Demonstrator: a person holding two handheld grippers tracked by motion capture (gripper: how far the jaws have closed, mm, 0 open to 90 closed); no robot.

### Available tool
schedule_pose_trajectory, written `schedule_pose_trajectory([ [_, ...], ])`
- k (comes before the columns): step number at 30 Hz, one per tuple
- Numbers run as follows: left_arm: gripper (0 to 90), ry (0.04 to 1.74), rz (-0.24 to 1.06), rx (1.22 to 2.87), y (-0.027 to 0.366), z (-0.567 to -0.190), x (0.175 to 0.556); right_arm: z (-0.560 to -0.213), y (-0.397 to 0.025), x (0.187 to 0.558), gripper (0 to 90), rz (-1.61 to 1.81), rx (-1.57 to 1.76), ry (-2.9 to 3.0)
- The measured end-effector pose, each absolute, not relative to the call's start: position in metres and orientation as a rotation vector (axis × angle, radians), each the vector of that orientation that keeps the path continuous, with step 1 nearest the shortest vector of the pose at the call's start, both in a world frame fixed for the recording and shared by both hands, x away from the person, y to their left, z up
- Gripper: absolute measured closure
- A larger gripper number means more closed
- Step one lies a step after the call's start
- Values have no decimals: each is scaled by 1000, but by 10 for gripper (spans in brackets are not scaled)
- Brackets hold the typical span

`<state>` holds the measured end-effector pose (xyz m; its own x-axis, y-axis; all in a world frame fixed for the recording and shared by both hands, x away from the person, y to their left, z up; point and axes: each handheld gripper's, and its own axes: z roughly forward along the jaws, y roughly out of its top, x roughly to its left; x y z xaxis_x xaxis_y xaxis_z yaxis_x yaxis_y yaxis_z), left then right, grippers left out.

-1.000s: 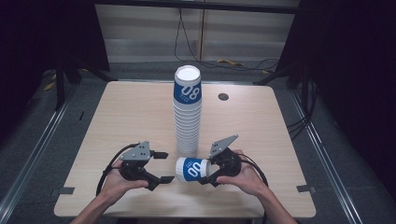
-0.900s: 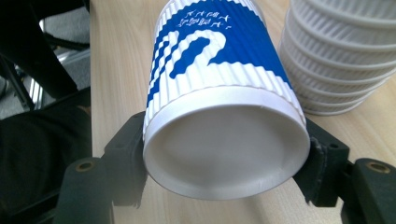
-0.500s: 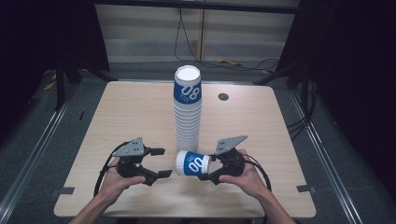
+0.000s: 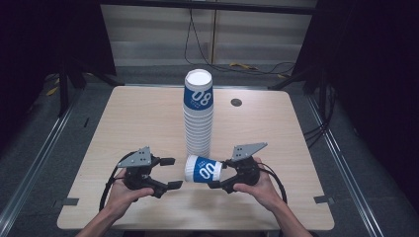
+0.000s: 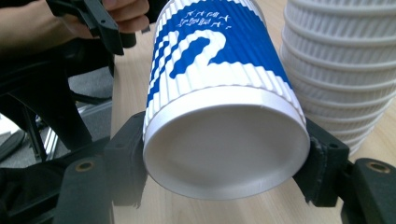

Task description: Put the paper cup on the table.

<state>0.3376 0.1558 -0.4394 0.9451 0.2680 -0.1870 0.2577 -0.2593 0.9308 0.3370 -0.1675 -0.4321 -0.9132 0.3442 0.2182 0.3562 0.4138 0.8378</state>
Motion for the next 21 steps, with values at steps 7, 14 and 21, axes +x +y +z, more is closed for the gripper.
schedule_pose_trajectory([
  [7,157,377,-1,1822,152,-439,336,-433,-168,332,301,-1644,-613,-2619],
  [14,156,399,-8,1808,154,-439,338,-437,-165,330,301,-1695,-582,-2554],
  [21,156,376,-9,1805,151,-437,337,-437,-164,329,301,-1709,-576,-2523],
])
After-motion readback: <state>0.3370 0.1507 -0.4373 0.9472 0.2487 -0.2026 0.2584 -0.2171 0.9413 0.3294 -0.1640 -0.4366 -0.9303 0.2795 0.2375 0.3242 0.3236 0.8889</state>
